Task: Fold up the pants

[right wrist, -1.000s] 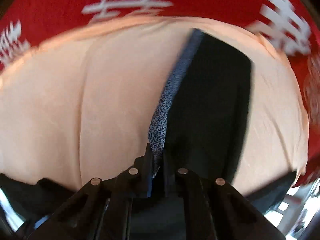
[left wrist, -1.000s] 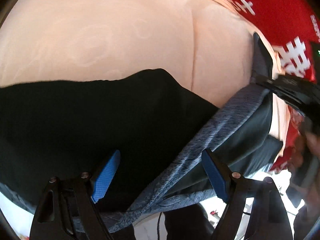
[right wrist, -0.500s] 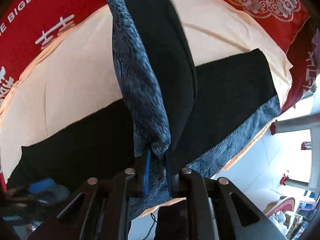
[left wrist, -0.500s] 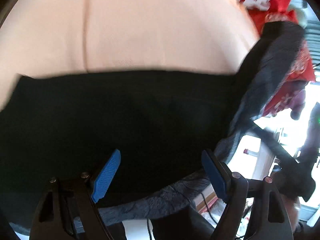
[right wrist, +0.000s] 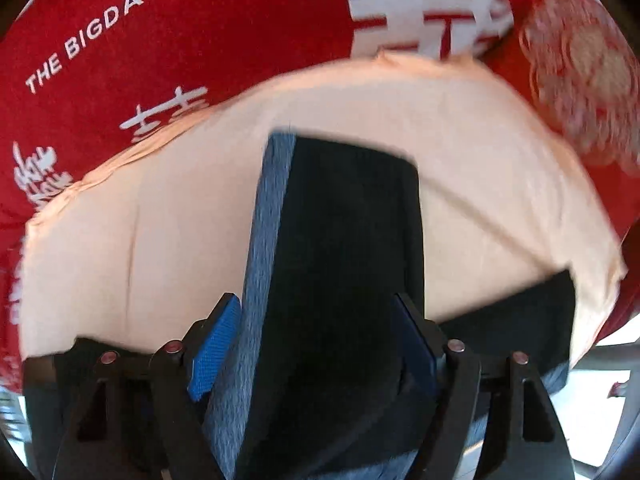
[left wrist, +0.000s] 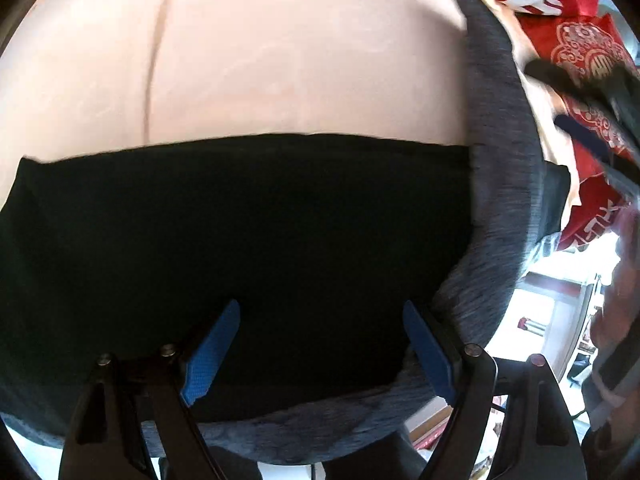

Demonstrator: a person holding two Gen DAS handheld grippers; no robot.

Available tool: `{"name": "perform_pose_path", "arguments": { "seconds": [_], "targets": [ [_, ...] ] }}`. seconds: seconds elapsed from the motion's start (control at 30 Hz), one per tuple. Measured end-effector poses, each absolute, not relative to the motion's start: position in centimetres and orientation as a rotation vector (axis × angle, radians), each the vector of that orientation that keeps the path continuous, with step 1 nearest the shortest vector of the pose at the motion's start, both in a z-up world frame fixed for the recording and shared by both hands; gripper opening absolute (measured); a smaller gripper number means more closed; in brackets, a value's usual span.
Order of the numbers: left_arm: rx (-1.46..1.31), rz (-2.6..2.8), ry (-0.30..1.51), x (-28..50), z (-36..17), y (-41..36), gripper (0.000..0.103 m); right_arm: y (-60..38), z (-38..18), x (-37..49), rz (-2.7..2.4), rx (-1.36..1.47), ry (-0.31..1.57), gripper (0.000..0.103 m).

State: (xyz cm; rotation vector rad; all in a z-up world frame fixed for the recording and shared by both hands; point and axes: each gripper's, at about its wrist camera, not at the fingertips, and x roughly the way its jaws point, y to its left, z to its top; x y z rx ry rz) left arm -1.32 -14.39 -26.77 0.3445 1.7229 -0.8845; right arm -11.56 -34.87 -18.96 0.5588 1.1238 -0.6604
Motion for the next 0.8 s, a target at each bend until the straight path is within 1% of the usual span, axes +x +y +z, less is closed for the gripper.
{"name": "perform_pose_path", "arguments": {
  "seconds": [0.07,0.1,0.13,0.2,0.23,0.27,0.3,0.33,0.4,0.5,0.57,0.6,0.63,0.7,0.77,0.8],
  "targets": [
    [0.358,-0.858,1.71,-2.1,-26.8,-15.3,0.084,-35.1,-19.3,-9.3,-0.653,0.538,1.145,0.08],
    [0.364,-0.849,1.705,-2.2,-26.9,-15.5,0.085,-35.0,-19.7,-8.3,-0.644,0.526,1.161,0.08],
    [0.353,-0.856,1.706,-2.4,-26.9,-15.8,0.091,-34.8,-20.1,-7.5,-0.636,0.504,1.189,0.081],
    [0.361,-0.844,1.699,-2.9,-26.6,-16.6,0.091,-34.1,-22.8,-4.4,-0.624,0.375,1.354,0.081],
    [0.371,-0.841,1.694,-3.2,-26.6,-17.0,0.091,-34.0,-24.5,-3.6,-0.614,0.331,1.431,0.072],
    [0.377,-0.837,1.693,-3.4,-26.5,-17.3,0.091,-34.4,-25.3,-3.8,-0.619,0.347,1.45,0.026],
    [0.373,-0.834,1.696,-3.7,-26.5,-17.2,0.091,-35.8,-25.7,-5.2,-0.625,0.478,1.422,0.015],
    [0.359,-0.833,1.706,-3.8,-26.4,-17.4,0.091,-37.0,-25.0,-6.6,-0.611,0.59,1.359,0.009],
    [0.317,-0.845,1.728,-4.1,-25.9,-17.0,0.091,-38.4,-22.8,-9.6,-0.615,0.663,1.262,0.007],
    [0.26,-0.904,1.712,-5.2,-24.0,-17.7,0.091,-40.2,-16.9,-17.6,-0.643,0.794,0.9,0.007],
    [0.228,-0.943,1.689,-5.7,-22.8,-18.4,0.091,-40.8,-14.9,-23.2,-0.694,0.838,0.755,0.007],
    [0.22,-0.958,1.687,-6.0,-22.6,-18.8,0.091,-41.2,-15.3,-26.8,-0.715,0.905,0.701,0.007],
    [0.213,-0.978,1.696,-6.5,-22.7,-19.5,0.091,-41.4,-16.4,-29.1,-0.731,0.949,0.693,0.007],
    [0.225,-0.979,1.714,-7.2,-23.3,-20.2,0.091,-41.8,-19.9,-32.0,-0.748,1.037,0.724,0.008],
    [0.249,-0.964,1.746,-7.2,-24.7,-21.0,0.091,-41.8,-23.3,-34.5,-0.748,1.144,0.742,0.012],
    [0.255,-0.959,1.757,-7.5,-25.1,-21.2,0.091,-41.9,-24.7,-35.6,-0.738,1.196,0.738,0.012]
  ]
}}
